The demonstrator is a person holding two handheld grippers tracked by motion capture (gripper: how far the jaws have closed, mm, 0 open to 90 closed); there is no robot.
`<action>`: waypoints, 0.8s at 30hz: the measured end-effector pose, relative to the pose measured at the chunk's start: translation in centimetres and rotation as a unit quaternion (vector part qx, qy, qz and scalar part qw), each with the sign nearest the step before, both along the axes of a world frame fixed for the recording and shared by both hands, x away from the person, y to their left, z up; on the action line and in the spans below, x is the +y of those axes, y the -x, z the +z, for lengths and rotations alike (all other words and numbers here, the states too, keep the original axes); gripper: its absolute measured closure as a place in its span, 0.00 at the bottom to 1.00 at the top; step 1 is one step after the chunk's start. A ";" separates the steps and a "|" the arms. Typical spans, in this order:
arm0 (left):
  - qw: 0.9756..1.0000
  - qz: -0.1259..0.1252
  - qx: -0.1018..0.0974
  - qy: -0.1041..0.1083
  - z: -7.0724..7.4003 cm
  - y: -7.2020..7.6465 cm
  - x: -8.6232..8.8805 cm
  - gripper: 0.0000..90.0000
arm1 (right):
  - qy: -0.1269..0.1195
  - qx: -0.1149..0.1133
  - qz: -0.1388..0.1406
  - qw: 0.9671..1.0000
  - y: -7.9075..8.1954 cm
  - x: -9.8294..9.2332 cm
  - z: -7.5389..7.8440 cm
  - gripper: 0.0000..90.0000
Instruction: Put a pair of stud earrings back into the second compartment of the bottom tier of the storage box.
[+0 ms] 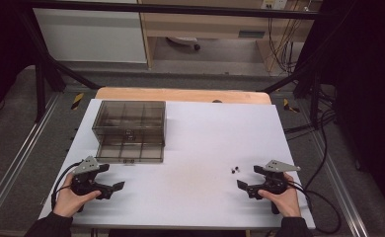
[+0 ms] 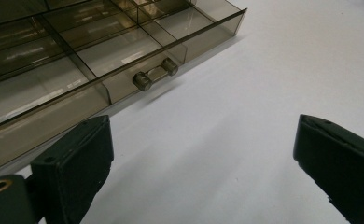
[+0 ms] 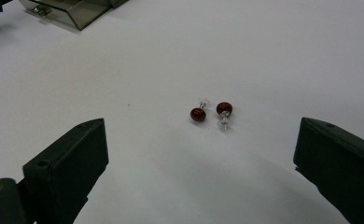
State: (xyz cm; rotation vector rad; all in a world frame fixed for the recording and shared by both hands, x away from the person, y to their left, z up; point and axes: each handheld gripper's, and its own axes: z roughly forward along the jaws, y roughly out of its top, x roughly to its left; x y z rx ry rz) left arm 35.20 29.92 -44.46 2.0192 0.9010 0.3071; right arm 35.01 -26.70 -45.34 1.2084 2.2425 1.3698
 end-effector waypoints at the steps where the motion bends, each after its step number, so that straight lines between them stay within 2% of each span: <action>1: 1.000 0.000 0.000 0.000 0.0 0.0 0.0 0.05 | -0.001 0.001 0.000 1.000 0.0 0.0 0.0 0.04; 15: 1.000 0.002 0.000 0.001 0.0 0.0 0.1 0.05 | 0.000 0.003 -0.006 1.000 -0.1 0.0 0.1 0.04; 24: 1.000 0.007 -0.004 0.002 0.2 0.0 0.2 0.05 | 0.014 0.002 -0.002 1.000 -0.3 0.4 0.6 0.06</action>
